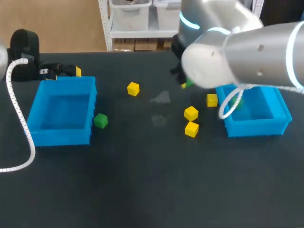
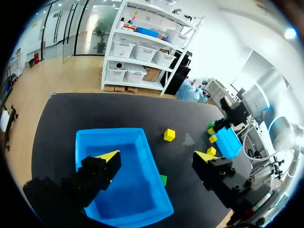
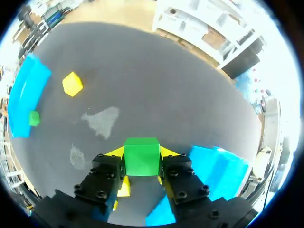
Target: Put the green cubes in the right bin and the yellow cubes in the left bin.
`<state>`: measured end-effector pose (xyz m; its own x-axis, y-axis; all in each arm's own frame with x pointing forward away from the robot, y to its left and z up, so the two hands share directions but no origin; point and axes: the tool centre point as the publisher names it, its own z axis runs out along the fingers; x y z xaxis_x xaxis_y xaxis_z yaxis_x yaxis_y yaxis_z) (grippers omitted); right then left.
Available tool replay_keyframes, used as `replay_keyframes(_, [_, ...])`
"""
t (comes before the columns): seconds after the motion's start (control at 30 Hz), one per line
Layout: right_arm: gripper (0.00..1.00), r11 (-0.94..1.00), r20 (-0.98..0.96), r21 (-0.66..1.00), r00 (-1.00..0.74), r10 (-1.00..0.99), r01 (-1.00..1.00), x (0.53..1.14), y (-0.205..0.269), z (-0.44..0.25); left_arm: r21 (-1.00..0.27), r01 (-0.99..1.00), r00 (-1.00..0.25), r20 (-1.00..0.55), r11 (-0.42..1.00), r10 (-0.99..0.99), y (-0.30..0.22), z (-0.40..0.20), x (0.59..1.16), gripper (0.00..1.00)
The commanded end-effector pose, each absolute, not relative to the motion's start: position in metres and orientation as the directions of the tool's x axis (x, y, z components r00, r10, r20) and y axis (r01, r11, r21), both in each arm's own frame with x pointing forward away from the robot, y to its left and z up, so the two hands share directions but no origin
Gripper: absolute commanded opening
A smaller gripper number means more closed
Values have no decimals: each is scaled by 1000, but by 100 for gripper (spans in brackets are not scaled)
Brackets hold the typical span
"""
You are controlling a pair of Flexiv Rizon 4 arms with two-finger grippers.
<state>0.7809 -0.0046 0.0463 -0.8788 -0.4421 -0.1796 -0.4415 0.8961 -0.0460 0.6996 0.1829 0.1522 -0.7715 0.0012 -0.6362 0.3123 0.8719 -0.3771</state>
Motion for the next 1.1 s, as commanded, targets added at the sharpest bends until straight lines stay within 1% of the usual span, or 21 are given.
replay_keyframes(0.03, [0,915,-326,-33,-861,-390,-402,760,-41,80,-382,319,-768,-641,867,0,185,151,699,100])
replay_keyframes(0.27, [0,948,-369,-27,-878,-305,-318,750,-93,95,-382,319,-768,-641,867,0,185,151,699,100])
replay_keyframes(0.57, [0,969,-318,35,-922,-223,-246,739,-148,67,-382,319,-768,-641,867,0,185,151,699,100])
replay_keyframes(0.8, [0,952,-291,36,-914,-281,-304,741,-178,54,-382,319,-768,-641,867,0,185,151,699,100])
replay_keyframes(0.83, [4,946,-290,34,-909,-299,-322,742,-182,55,-382,319,-768,-641,867,0,185,151,699,100])
replay_keyframes(0.87, [20,941,-286,32,-905,-315,-338,742,-185,56,-382,319,-768,-641,867,0,185,151,699,100])
replay_keyframes(0.9, [45,937,-289,23,-900,-328,-349,742,-188,57,-382,319,-768,-641,867,0,185,151,699,100])
replay_keyframes(0.93, [100,930,-290,21,-893,-344,-366,743,-192,58,-382,319,-768,-641,867,0,185,151,699,100])
replay_keyframes(1.1, [100,899,-299,1,-858,-417,-438,750,-205,65,-382,319,-768,-641,867,0,185,151,699,100])
